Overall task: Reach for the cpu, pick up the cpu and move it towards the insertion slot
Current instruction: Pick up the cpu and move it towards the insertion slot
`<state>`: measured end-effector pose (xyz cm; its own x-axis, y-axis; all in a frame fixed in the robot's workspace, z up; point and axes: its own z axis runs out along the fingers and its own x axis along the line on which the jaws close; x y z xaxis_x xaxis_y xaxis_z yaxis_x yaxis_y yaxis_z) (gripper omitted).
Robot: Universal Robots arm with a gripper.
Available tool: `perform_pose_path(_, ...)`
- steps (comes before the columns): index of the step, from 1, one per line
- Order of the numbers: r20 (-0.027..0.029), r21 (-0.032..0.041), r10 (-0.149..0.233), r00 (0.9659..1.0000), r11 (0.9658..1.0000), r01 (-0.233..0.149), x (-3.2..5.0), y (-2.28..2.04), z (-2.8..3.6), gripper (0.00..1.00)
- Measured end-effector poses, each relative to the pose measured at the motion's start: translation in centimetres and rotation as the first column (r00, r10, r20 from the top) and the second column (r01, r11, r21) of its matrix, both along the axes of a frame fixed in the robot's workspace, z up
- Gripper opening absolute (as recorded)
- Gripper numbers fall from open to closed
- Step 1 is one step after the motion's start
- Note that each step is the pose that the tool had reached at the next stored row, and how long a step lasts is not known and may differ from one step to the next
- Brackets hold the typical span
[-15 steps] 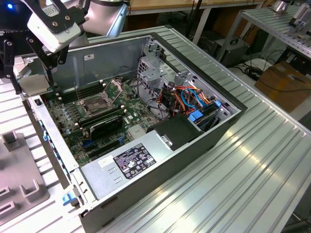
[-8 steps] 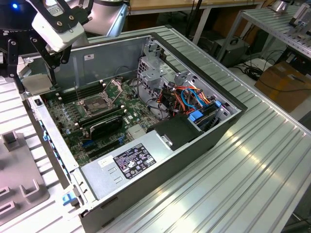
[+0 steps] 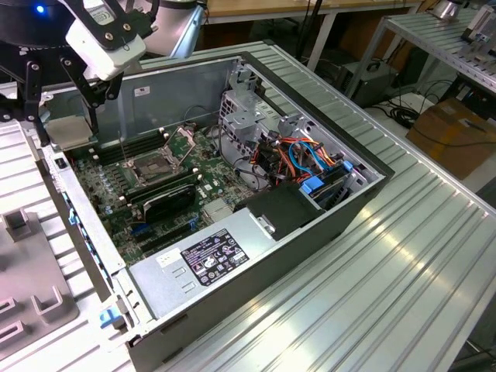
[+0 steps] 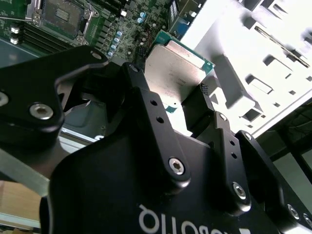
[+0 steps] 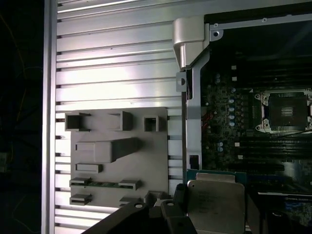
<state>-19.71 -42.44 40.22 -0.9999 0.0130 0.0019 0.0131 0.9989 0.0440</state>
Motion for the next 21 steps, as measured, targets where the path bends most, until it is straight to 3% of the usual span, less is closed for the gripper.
perform_pose_path(21, 0.0, -0.0001, 0.0, 1.0, 1.0, 0.0, 1.54, 0.12, -0.07, 0.55)
